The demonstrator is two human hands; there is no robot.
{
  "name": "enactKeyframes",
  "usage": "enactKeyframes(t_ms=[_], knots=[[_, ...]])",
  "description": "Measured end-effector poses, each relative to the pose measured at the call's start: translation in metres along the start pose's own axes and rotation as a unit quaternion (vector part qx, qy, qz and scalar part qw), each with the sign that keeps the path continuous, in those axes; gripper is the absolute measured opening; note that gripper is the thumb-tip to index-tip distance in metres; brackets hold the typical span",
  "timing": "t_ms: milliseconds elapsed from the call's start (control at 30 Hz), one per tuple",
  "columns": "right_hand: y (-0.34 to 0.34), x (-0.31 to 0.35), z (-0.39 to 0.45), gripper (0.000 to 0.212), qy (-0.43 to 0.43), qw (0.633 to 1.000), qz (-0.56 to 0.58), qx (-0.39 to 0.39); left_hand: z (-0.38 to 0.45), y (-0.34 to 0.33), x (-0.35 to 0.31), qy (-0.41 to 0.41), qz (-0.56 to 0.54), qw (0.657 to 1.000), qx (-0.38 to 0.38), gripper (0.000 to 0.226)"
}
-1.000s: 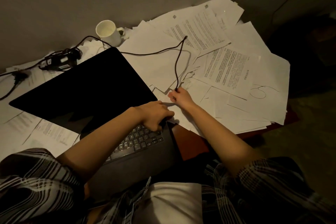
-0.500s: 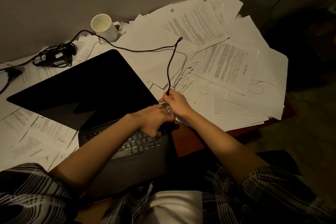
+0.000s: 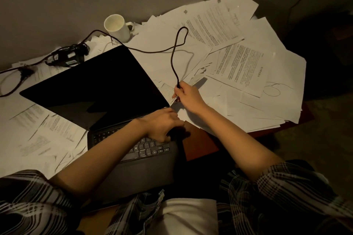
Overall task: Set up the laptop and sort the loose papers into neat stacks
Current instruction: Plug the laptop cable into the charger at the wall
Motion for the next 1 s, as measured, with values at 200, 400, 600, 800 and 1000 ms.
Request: enactKeyframes(t_ms=[200, 400, 600, 800, 1000], knots=[[-0.014, -0.047, -0.013, 0.018, -0.059, 0.998, 0.005, -0.032, 0.001, -0.019, -0.010, 0.010, 0.037, 0.998, -0.040, 0.032], [-0.025, -0.069, -0.008, 0.022, -0.092, 0.994, 0.023, -0.046, 0.015, -0.031, 0.003, 0.084, 0.074, 0.993, 0.030, 0.039], [-0.031, -0.078, -0.005, 0.037, -0.099, 0.993, 0.024, -0.055, 0.016, -0.043, -0.001, 0.095, 0.058, 0.990, 0.082, 0.036], [-0.031, -0.076, -0.009, 0.015, -0.103, 0.992, 0.020, -0.066, -0.023, 0.056, 0.015, 0.110, 0.139, 0.933, -0.314, 0.051], [-0.038, -0.087, -0.008, 0.020, -0.101, 0.991, 0.057, -0.066, -0.058, 0.148, 0.107, 0.445, 0.053, 0.891, -0.067, 0.108]])
Point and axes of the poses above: each hand's wrist, its own z-axis towards the middle knuckle, its own y-axis out of the back of the hand, x = y × z, the point moved 7 cm from there along z, towards the middle knuckle
